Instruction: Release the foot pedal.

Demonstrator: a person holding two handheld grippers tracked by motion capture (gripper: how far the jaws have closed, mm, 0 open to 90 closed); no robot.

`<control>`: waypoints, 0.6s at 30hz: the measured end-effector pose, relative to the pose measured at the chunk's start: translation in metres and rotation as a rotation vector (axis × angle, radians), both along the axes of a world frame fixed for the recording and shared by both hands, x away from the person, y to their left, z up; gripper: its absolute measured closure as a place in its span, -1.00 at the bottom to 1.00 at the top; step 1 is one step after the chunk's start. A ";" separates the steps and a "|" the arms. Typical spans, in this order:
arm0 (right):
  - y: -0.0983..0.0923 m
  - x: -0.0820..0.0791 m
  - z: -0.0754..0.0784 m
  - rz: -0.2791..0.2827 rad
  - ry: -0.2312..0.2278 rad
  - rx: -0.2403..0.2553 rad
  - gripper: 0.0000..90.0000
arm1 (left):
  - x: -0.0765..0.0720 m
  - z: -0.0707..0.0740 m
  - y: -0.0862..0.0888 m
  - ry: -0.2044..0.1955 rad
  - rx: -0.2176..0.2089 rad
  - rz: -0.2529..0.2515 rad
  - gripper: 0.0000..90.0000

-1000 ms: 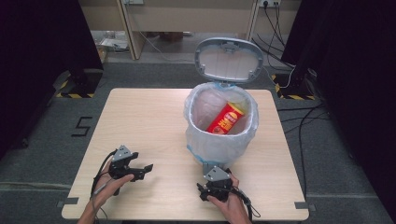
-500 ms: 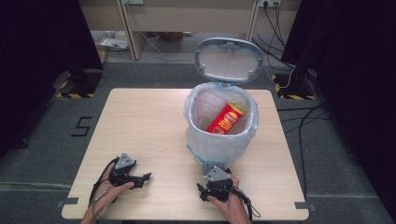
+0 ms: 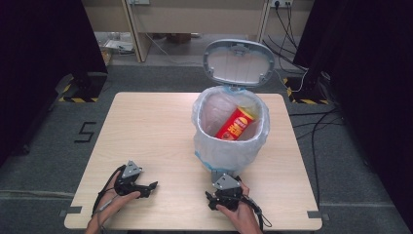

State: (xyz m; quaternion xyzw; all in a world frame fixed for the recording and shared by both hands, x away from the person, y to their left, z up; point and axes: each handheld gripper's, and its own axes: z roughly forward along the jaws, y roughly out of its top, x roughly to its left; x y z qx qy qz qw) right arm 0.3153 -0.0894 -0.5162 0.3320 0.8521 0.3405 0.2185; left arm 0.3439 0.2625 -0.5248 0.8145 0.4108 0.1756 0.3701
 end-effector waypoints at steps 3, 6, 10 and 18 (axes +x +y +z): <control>0.000 0.000 0.000 -0.002 0.001 0.002 -0.62 | 0.000 0.000 0.000 0.000 0.000 0.000 -0.73; 0.000 0.000 0.000 -0.001 0.001 0.001 -0.62 | 0.000 0.000 0.000 0.000 -0.001 0.000 -0.73; 0.000 0.000 0.000 0.000 0.001 0.000 -0.62 | 0.000 0.000 0.000 0.000 -0.001 0.001 -0.74; 0.001 0.000 0.000 -0.002 0.000 -0.003 -0.62 | 0.000 0.000 0.000 0.000 -0.001 0.001 -0.74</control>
